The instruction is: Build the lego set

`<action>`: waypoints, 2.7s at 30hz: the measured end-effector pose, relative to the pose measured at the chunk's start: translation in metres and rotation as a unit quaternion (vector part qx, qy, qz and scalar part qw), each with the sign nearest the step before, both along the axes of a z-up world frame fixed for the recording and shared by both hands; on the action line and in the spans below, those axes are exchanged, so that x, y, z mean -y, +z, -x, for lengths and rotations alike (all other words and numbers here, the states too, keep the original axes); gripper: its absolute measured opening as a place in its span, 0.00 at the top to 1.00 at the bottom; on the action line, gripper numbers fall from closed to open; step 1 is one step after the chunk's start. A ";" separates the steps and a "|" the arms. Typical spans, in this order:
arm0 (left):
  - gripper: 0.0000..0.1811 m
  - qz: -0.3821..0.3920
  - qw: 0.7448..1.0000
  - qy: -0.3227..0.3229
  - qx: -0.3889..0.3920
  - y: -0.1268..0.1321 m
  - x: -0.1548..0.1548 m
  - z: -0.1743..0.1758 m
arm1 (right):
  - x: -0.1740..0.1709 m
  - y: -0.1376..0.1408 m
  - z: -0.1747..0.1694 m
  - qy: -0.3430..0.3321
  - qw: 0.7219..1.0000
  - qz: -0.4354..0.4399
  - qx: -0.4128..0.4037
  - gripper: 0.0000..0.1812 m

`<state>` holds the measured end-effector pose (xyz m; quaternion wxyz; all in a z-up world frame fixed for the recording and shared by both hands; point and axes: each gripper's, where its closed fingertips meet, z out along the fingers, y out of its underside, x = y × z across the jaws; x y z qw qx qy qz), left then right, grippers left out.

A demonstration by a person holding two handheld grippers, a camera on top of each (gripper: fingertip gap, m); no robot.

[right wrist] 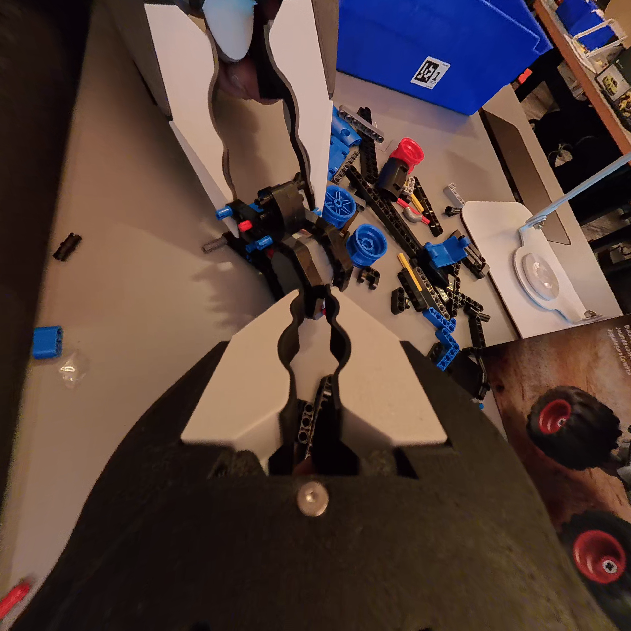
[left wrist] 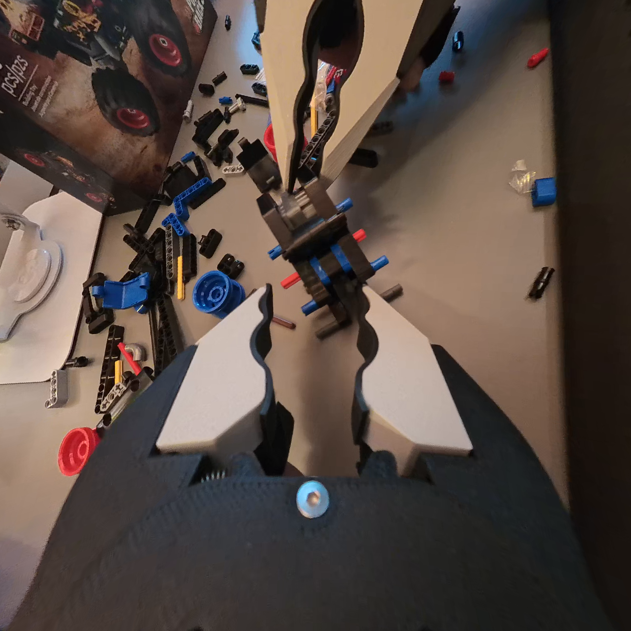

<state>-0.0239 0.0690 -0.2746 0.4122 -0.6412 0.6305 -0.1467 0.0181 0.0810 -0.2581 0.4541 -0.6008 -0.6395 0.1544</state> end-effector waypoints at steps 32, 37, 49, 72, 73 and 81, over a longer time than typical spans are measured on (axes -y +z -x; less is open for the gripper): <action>0.85 -0.018 1.000 0.004 0.008 -0.001 0.000 -0.001 | -0.006 0.002 0.001 -0.024 1.000 0.004 -0.012 0.94; 0.84 -0.019 1.000 0.020 0.009 -0.002 -0.005 -0.001 | -0.008 -0.002 -0.003 -0.026 1.000 -0.001 0.003 0.88; 0.84 -0.015 1.000 0.019 0.017 -0.002 -0.006 -0.002 | -0.018 -0.002 -0.014 -0.043 0.999 -0.004 0.002 0.89; 0.82 -0.014 0.999 -0.029 0.012 -0.004 0.011 -0.010 | -0.047 0.029 -0.039 -0.116 0.991 -0.021 -0.068 0.88; 0.82 -0.013 0.999 -0.033 0.012 -0.004 0.012 -0.010 | -0.052 0.035 -0.045 -0.131 0.988 -0.023 -0.079 0.89; 0.81 -0.003 0.996 -0.086 0.013 -0.004 0.035 -0.017 | -0.089 0.072 -0.108 -0.253 0.953 -0.036 -0.163 0.89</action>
